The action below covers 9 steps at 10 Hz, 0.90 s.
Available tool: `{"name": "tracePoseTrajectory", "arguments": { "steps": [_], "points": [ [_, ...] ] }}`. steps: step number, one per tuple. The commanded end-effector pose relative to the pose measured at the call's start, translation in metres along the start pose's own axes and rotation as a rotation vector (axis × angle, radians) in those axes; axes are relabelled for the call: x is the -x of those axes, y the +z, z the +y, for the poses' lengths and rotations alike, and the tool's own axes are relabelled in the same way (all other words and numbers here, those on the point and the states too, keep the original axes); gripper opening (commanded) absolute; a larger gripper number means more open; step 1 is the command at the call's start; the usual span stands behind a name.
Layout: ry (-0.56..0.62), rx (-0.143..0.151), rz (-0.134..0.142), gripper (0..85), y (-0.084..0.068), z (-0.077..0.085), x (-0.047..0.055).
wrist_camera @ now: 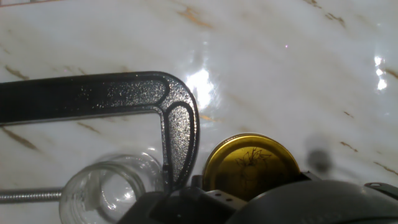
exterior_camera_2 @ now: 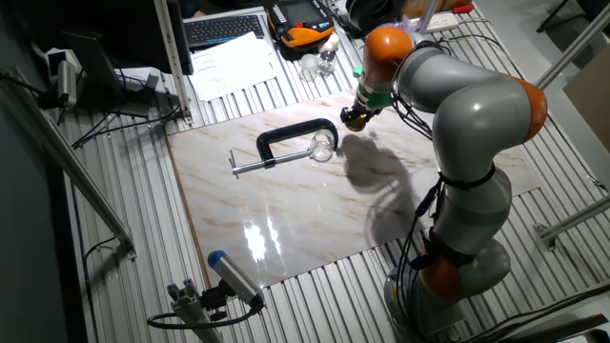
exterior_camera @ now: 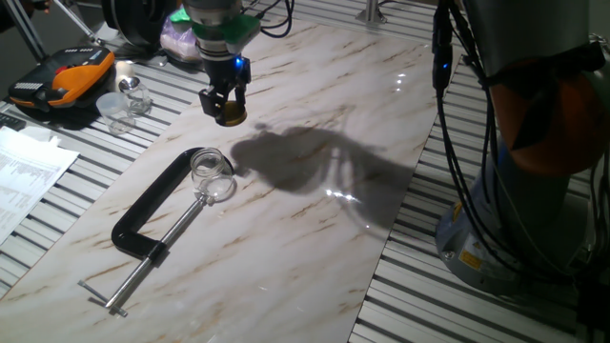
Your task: Screw the lid onto the jar
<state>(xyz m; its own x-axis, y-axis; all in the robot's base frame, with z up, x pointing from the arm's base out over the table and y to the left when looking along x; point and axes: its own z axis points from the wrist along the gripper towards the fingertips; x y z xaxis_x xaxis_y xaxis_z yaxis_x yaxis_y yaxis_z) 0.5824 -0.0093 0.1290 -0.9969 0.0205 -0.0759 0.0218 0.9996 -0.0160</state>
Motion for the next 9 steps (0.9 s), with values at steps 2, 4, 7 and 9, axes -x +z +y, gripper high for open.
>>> {"name": "tracePoseTrajectory", "arguments": {
  "steps": [2,4,7,9],
  "points": [
    [-0.046,0.016,-0.002,0.0,0.0,0.0,-0.0001],
    [-0.047,0.027,0.017,0.0,0.0,0.0,-0.0001],
    [-0.045,0.009,0.04,0.0,0.0,0.0,-0.0001],
    [0.034,0.037,0.043,0.0,0.0,0.0,-0.0001]
  ]
}}
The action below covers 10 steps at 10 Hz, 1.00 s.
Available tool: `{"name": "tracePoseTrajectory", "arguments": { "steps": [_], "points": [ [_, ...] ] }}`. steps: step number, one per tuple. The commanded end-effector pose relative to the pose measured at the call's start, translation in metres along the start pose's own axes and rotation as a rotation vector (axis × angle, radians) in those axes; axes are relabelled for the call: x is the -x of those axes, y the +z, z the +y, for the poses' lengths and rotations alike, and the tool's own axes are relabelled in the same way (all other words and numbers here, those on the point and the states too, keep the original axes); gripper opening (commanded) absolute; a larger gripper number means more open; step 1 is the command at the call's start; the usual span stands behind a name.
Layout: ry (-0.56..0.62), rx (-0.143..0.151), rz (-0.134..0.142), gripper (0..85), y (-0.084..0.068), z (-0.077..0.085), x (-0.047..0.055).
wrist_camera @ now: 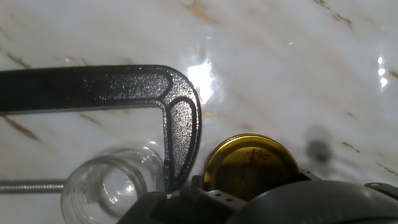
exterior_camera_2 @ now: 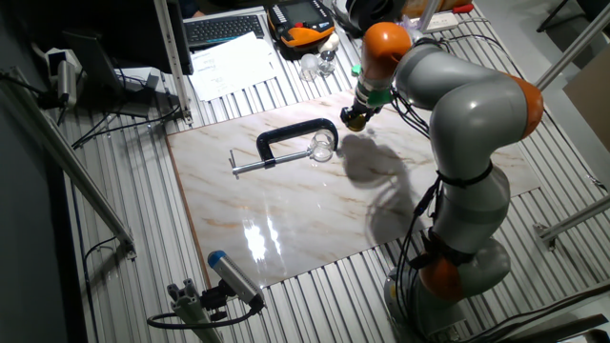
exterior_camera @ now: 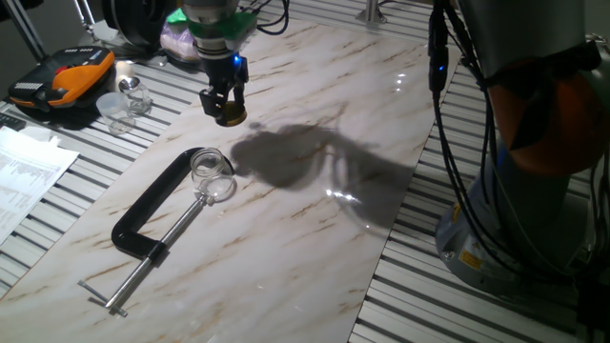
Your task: Screw the lid onto the jar
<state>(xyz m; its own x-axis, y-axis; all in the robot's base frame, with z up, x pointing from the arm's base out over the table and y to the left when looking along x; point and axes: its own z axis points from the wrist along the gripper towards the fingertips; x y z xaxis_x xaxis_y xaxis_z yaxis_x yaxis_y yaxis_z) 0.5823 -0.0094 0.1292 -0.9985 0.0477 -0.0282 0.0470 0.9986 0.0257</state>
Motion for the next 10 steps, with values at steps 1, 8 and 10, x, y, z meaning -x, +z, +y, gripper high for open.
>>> {"name": "tracePoseTrajectory", "arguments": {
  "steps": [1,8,10],
  "points": [
    [0.046,0.018,0.011,0.0,0.0,0.0,0.0],
    [0.042,0.025,-0.009,0.0,0.003,0.009,0.001],
    [0.051,0.028,-0.008,0.0,-0.003,0.02,0.003]
  ]
}}
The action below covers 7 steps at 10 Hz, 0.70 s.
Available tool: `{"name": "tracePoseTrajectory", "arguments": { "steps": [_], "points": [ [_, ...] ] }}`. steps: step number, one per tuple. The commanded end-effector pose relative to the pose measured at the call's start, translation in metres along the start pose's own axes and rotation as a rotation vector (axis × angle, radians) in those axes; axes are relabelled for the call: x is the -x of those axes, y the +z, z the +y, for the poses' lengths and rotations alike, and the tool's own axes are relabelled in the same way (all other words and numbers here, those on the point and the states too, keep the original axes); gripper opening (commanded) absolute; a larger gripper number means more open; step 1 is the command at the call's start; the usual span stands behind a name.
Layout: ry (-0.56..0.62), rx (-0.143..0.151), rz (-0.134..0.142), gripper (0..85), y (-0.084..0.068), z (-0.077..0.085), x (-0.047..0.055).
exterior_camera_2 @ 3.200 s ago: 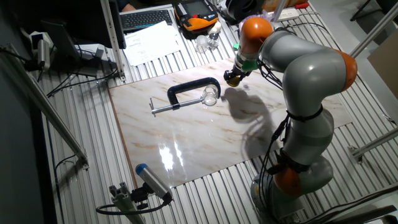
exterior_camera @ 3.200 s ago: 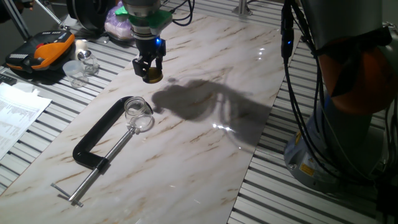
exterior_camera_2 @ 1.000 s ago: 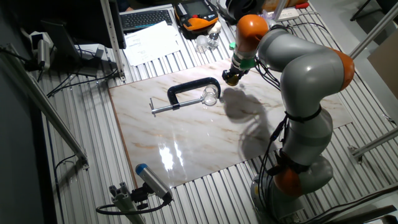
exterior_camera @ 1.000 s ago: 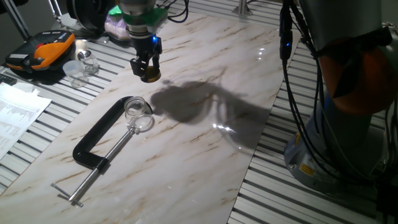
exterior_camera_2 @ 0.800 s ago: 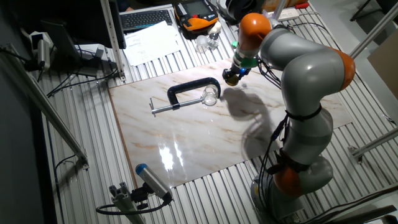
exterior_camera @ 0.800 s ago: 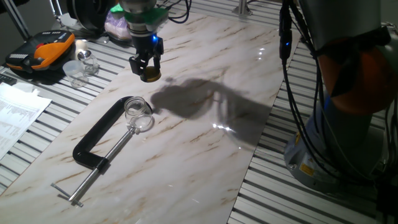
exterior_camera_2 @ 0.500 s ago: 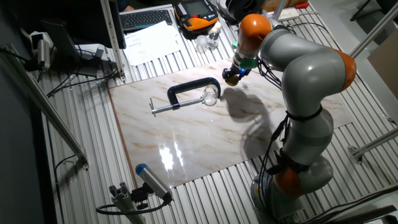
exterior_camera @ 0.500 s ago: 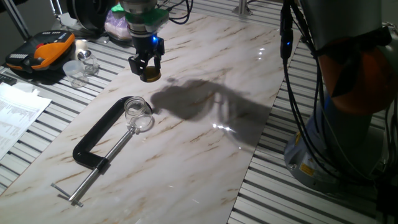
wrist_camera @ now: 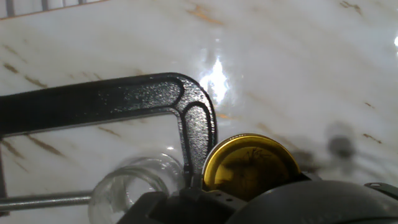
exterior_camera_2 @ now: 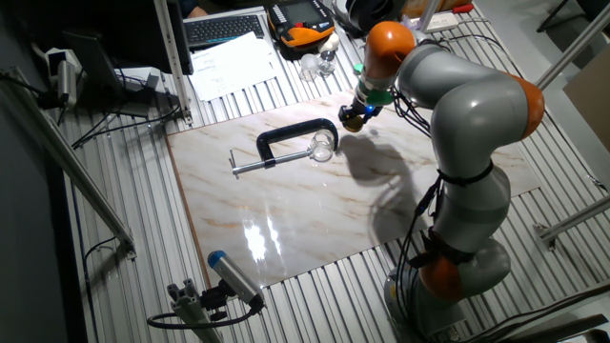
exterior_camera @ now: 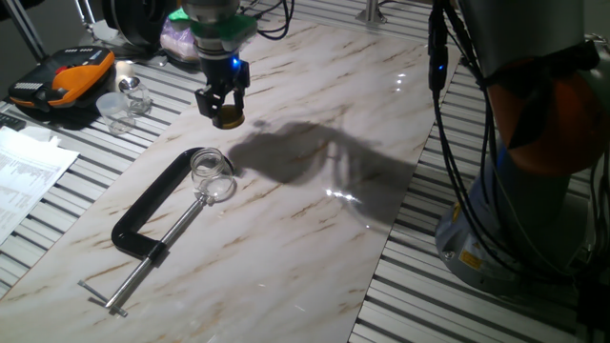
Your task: Screw the lid onto the jar
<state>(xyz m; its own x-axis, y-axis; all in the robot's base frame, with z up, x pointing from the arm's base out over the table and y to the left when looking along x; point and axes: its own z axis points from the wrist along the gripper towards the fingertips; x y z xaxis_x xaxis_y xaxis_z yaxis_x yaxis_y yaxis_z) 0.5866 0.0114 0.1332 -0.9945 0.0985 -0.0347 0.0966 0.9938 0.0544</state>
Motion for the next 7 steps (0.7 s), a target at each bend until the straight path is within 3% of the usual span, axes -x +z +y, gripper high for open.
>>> {"name": "tracePoseTrajectory", "arguments": {
  "steps": [1,5,7],
  "points": [
    [0.002,-0.001,0.002,0.0,-0.002,0.006,0.0],
    [-0.001,-0.02,-0.002,0.0,-0.002,0.041,-0.003],
    [-0.016,-0.038,0.004,0.0,-0.004,0.051,-0.004]
  ]
}}
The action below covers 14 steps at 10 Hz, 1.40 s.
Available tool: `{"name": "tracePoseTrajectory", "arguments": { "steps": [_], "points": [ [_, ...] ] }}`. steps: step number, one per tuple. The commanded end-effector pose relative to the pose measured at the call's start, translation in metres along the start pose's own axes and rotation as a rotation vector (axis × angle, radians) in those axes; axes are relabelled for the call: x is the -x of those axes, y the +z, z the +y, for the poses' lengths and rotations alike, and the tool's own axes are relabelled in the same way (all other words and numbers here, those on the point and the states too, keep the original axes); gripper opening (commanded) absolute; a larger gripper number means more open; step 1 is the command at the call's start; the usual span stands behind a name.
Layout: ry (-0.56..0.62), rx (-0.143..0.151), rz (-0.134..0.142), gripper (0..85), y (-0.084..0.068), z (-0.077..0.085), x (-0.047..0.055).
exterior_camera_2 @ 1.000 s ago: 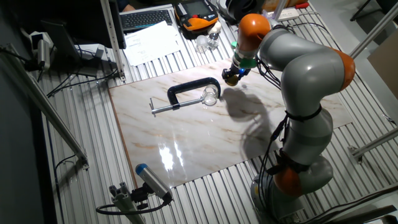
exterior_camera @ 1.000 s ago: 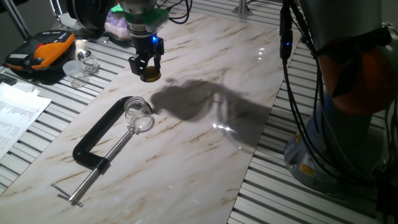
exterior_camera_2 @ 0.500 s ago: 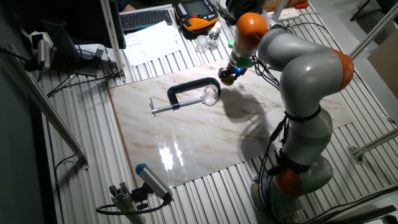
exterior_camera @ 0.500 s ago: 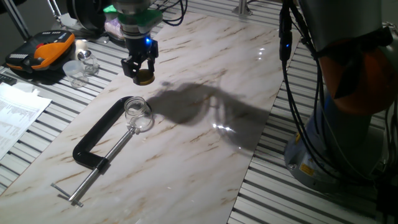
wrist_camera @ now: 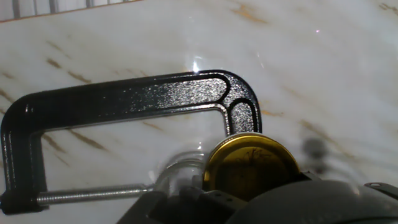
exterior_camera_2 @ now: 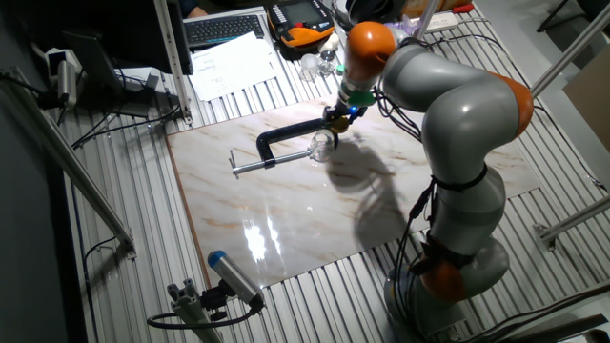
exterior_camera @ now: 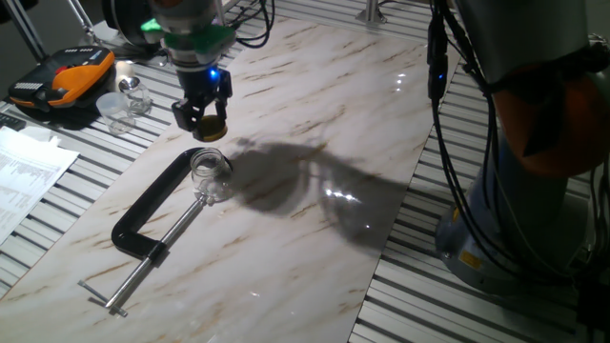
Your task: Screw the lid onto the jar
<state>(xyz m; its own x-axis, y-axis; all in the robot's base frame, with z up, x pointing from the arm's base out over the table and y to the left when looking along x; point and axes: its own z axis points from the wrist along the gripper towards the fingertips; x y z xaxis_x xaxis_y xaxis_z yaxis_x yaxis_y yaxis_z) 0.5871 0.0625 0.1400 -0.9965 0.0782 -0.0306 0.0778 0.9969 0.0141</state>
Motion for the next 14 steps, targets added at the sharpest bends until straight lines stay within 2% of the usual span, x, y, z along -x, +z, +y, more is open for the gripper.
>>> {"name": "tracePoseTrajectory", "arguments": {
  "steps": [1,3,8,14],
  "points": [
    [-0.008,-0.005,0.008,0.0,0.001,0.002,0.0],
    [-0.019,-0.01,0.014,0.0,0.008,0.013,-0.006],
    [0.012,-0.013,0.003,0.0,0.015,0.032,-0.021],
    [0.022,-0.013,0.003,0.0,0.019,0.04,-0.025]
  ]
}}
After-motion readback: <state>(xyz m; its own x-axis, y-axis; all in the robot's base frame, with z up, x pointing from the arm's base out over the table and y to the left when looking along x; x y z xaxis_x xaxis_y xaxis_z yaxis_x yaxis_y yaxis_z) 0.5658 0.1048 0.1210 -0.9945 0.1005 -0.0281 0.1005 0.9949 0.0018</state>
